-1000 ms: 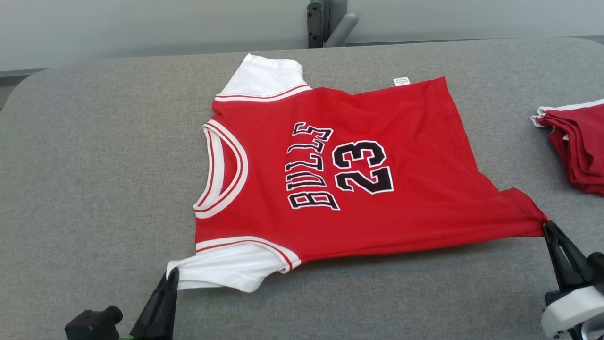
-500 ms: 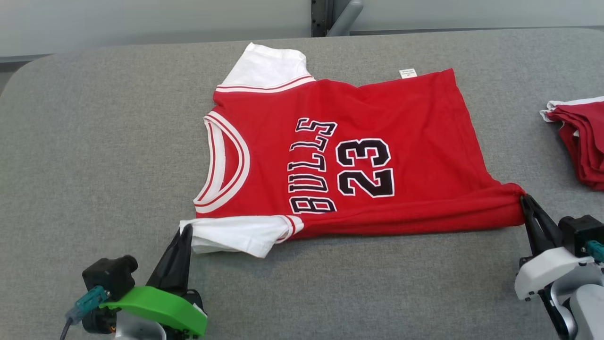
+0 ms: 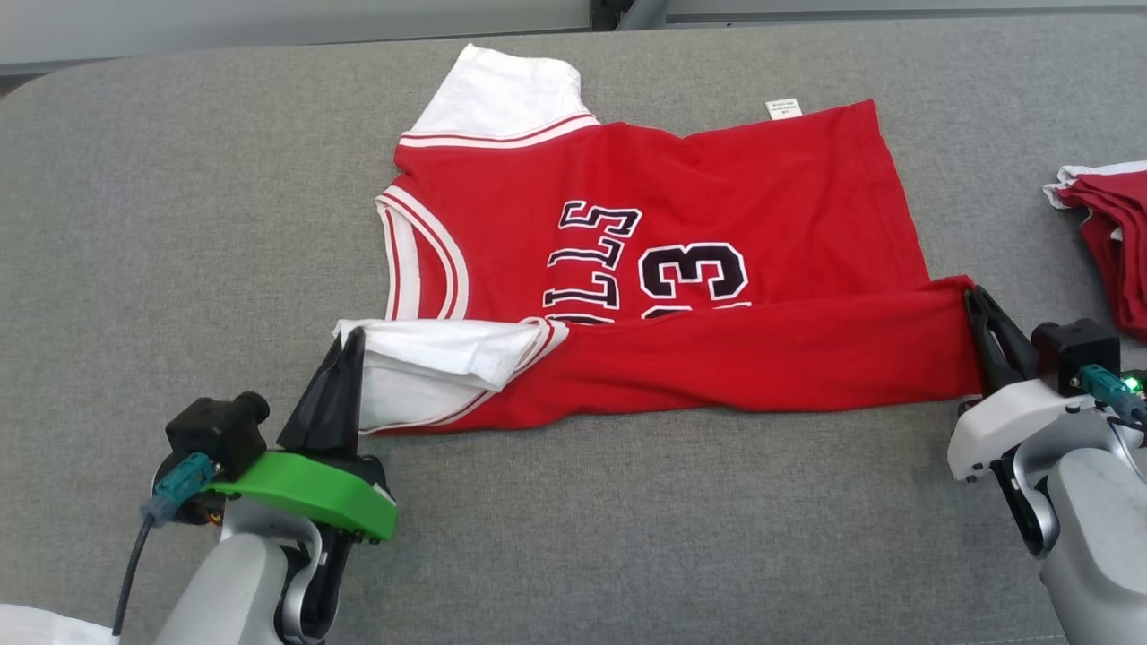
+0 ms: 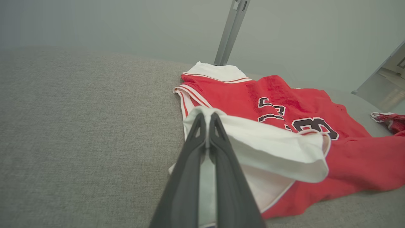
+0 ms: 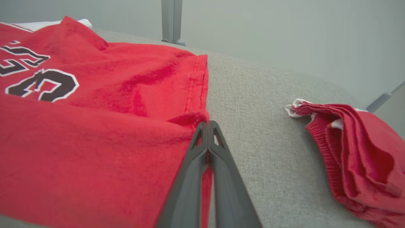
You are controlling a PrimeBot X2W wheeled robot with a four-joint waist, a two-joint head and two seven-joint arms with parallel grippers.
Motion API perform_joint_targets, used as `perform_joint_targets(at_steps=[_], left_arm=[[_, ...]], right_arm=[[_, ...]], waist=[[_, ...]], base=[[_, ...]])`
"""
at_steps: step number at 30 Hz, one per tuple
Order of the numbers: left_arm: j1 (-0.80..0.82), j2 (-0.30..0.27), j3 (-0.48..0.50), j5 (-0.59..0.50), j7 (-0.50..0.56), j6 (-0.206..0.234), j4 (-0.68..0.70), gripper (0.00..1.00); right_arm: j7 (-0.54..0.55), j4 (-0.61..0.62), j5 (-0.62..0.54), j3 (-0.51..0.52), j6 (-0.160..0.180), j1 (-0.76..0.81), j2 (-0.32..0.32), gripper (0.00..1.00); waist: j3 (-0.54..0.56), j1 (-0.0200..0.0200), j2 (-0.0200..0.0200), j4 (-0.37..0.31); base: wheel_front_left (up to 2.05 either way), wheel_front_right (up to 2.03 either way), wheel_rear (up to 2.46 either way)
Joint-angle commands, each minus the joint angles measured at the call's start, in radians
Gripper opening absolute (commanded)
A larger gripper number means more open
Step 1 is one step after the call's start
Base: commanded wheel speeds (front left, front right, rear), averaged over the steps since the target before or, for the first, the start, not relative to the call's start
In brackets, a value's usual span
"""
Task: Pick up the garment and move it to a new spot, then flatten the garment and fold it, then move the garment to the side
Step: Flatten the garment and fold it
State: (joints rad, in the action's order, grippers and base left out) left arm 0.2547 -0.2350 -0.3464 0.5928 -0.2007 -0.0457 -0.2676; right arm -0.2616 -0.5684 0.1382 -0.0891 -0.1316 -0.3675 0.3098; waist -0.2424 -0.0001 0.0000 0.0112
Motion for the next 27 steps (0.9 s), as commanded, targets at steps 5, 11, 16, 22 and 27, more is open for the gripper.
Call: perform_joint_targets(at_steps=[5,11,16,22,27], left_arm=[[0.068,0.001,0.008,-0.031,-0.042,-0.027,-0.039,0.0],[0.133,0.018,-0.006,-0.04,-0.06,-0.063,-0.126,0.43],[0.168,0.05,0.046,-0.054,-0.064,-0.071,-0.173,1.0],[0.035,0.106,0.199,-0.08,-0.063,-0.074,-0.046,1.0],[-0.104,0.14,0.204,-0.068,-0.064,-0.076,-0.075,1.0]], right_arm=[[-0.004,-0.001,-0.036,0.022,0.002,-0.049,-0.019,0.0],[-0.004,-0.021,-0.066,0.05,0.002,-0.083,-0.048,0.23],[-0.004,0.012,-0.089,0.089,0.002,-0.088,-0.081,1.0],[-0.004,0.136,-0.095,0.153,0.002,0.005,-0.108,1.0],[-0.004,0.183,-0.079,0.199,0.002,0.099,-0.126,1.0]], waist=[[-0.033,0.0001,0.0,-0.009],[-0.059,0.0001,0.0,-0.006],[-0.059,0.0001,0.0,-0.008],[-0.026,0.0001,0.0,-0.014],[0.002,0.0001,0.0,-0.015]], base=[[0.0,0.0,0.0],[0.0,0.0,0.0],[0.0,0.0,0.0],[0.0,0.0,0.0],[0.0,0.0,0.0]])
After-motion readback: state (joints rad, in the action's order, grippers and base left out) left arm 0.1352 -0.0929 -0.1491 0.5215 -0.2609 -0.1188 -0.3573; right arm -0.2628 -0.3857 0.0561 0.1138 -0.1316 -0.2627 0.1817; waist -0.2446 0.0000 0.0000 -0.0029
